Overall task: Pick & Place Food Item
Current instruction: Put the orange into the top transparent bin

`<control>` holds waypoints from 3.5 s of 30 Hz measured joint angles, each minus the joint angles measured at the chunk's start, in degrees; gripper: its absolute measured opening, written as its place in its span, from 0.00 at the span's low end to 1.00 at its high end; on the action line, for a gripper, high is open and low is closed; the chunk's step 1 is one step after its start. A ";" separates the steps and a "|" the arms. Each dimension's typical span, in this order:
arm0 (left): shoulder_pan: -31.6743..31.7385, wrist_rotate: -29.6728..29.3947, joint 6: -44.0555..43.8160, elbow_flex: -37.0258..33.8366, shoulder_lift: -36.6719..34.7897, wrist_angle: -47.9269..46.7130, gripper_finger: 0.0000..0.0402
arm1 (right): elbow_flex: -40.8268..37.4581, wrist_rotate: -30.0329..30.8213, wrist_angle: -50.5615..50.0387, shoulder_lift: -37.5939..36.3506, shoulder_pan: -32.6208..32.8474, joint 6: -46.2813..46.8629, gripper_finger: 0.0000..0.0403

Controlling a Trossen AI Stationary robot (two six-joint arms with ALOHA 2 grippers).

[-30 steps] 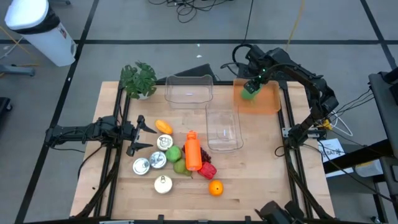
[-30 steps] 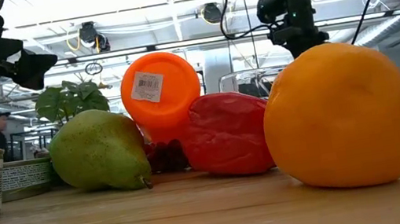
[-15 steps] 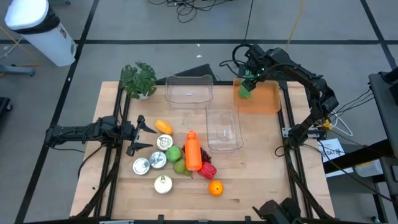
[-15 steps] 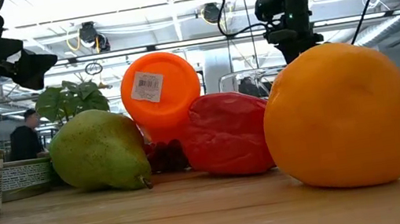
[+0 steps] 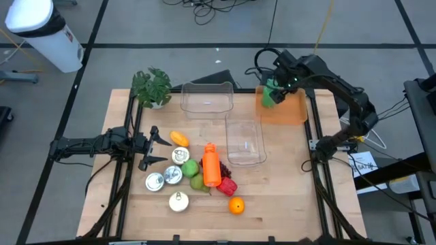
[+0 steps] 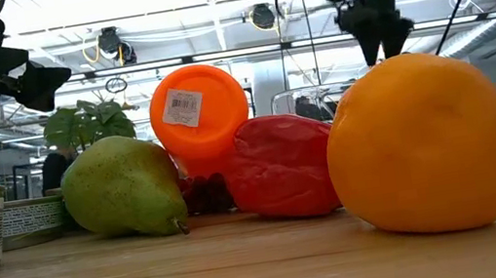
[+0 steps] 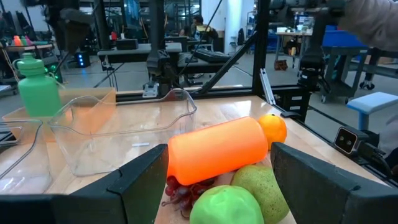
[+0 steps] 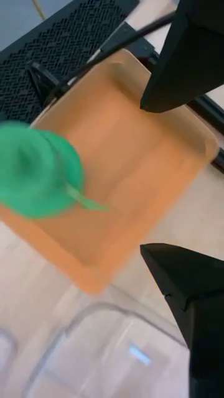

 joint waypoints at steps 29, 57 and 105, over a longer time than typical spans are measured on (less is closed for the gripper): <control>0.00 0.00 0.01 0.00 0.02 -0.01 0.73 | -29.90 14.83 51.01 -16.14 79.73 24.58 0.86; 0.00 -0.01 0.00 0.00 0.02 0.01 0.73 | -32.73 8.97 75.39 11.58 80.72 16.41 0.86; 0.00 -0.01 0.00 0.00 0.02 0.01 0.73 | -32.87 22.69 87.18 11.93 86.04 23.08 0.59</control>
